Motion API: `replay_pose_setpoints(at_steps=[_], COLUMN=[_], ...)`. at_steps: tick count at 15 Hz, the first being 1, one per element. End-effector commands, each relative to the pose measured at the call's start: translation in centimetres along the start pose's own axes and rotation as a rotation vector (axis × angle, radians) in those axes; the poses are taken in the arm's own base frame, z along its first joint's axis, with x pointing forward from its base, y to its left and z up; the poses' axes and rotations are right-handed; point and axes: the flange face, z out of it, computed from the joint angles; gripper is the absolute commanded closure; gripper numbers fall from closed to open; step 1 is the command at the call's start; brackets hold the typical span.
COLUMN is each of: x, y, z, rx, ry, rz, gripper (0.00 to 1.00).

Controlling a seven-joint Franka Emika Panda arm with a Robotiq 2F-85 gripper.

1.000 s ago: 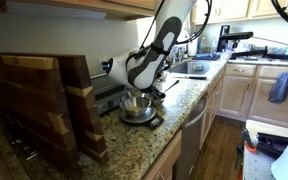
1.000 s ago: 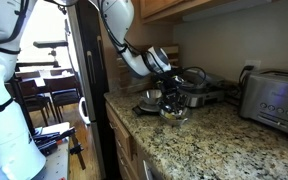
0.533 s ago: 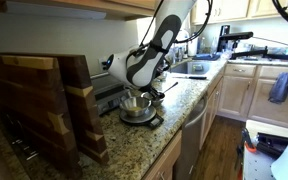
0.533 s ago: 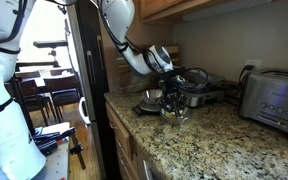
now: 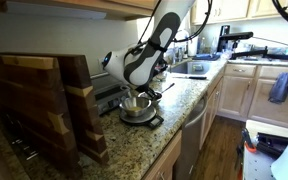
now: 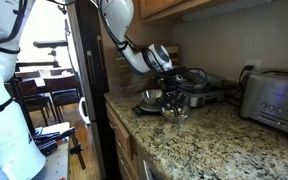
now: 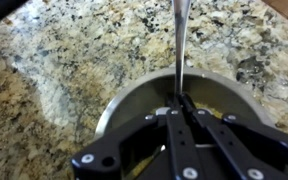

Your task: Transfer one spoon of contents from the left bowl to the right bowl

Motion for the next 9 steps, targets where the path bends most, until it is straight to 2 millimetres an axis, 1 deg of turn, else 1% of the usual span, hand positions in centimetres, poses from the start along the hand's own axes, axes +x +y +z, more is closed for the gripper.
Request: replay_pose_setpoints(at_steps=[1,5,9], x=[-1.4,-2.0,-3.4], y=[-0.3,-0.1,0.5], z=[-0.8,-0.8,-1.4], rx=[0.026,0.051,0.062], ry=[0.041,0.055,0.075], rz=[-0.033,-0.033,-0.009], gripper=[0.96,0.97,0.97])
